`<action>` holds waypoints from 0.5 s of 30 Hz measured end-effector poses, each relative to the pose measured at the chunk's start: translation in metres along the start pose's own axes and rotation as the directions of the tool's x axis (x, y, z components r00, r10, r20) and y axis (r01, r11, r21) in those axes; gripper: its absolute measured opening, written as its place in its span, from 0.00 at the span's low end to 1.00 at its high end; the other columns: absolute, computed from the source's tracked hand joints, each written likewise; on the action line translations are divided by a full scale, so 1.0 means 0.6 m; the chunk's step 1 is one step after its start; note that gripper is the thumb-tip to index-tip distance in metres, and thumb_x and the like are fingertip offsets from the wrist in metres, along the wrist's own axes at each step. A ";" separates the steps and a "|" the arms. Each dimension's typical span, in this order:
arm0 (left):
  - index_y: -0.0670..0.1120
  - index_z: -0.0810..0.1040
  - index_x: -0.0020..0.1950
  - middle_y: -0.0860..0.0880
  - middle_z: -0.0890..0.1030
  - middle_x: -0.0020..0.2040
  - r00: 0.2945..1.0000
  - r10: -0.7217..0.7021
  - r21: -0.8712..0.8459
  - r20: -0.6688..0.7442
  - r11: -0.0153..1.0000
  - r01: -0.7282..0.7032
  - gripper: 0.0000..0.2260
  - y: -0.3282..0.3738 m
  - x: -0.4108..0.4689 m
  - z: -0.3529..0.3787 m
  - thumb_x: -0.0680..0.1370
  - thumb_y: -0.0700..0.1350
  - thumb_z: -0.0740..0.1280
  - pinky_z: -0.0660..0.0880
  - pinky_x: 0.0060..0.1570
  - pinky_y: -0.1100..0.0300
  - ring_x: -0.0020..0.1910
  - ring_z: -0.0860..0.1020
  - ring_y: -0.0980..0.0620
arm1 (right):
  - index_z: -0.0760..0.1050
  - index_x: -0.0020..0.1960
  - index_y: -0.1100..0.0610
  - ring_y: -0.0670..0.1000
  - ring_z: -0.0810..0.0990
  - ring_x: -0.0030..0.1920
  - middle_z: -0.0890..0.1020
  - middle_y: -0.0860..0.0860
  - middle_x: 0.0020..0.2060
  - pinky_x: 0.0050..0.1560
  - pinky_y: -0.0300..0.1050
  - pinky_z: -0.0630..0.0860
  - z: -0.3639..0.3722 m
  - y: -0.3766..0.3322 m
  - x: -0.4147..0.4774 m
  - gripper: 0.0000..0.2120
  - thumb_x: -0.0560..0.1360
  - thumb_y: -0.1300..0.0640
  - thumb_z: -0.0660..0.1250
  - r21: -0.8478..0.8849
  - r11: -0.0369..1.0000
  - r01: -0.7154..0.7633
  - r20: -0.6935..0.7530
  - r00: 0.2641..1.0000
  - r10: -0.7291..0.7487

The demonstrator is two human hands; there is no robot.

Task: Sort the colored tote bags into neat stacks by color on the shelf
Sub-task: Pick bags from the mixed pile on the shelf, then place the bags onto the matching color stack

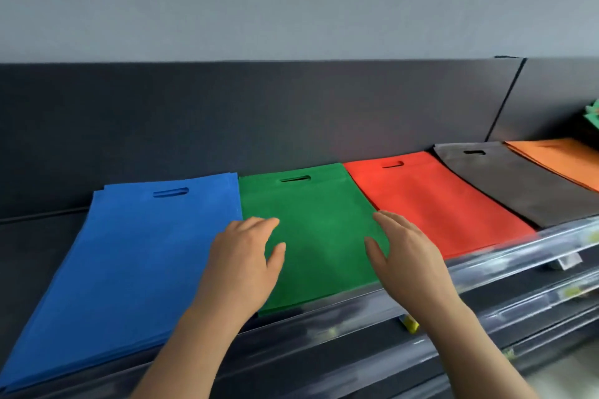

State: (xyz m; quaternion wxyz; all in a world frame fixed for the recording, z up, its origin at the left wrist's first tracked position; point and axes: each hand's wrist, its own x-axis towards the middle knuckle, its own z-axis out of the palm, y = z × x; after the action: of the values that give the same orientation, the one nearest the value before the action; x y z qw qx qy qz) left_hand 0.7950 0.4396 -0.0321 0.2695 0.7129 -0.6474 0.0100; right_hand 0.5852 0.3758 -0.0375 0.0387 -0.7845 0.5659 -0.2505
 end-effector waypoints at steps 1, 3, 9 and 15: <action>0.52 0.68 0.71 0.55 0.72 0.68 1.000 0.013 -0.003 0.001 1.000 -0.013 0.20 0.022 0.007 0.011 0.79 0.53 0.61 0.62 0.66 0.59 0.66 0.68 0.54 | 0.69 0.69 0.58 0.51 0.70 0.67 0.73 0.51 0.67 0.65 0.43 0.66 -0.011 0.023 0.001 0.21 0.77 0.54 0.62 -0.003 1.000 -0.006 -0.006 1.000 0.006; 0.51 0.69 0.71 0.54 0.73 0.67 0.999 0.036 -0.004 0.000 0.999 -0.036 0.20 0.069 0.022 0.034 0.79 0.52 0.61 0.63 0.66 0.60 0.66 0.69 0.54 | 0.69 0.70 0.58 0.51 0.69 0.68 0.72 0.51 0.68 0.66 0.43 0.65 -0.034 0.073 0.003 0.22 0.77 0.53 0.62 -0.005 1.000 -0.020 -0.016 1.000 0.020; 0.50 0.70 0.70 0.53 0.75 0.65 0.996 0.091 -0.019 0.005 0.996 -0.091 0.20 0.232 0.066 0.116 0.79 0.52 0.62 0.65 0.65 0.58 0.63 0.71 0.52 | 0.70 0.69 0.58 0.51 0.70 0.67 0.73 0.52 0.67 0.65 0.43 0.66 -0.113 0.240 0.013 0.21 0.77 0.54 0.63 -0.031 0.997 -0.067 -0.047 0.997 0.065; 0.49 0.72 0.69 0.52 0.76 0.63 0.987 0.162 -0.039 0.009 0.986 -0.162 0.19 0.395 0.106 0.208 0.79 0.52 0.62 0.67 0.63 0.55 0.61 0.72 0.49 | 0.68 0.70 0.56 0.49 0.71 0.66 0.72 0.49 0.68 0.63 0.42 0.68 -0.186 0.411 0.011 0.21 0.78 0.53 0.61 -0.074 0.991 -0.115 -0.062 0.992 0.110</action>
State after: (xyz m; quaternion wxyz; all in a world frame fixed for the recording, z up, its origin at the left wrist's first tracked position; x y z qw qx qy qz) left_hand 0.5436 0.3278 -0.0280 0.2774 0.6528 -0.7048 0.0152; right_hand 0.3236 0.3070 -0.0229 0.0058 -0.7446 0.6195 -0.2483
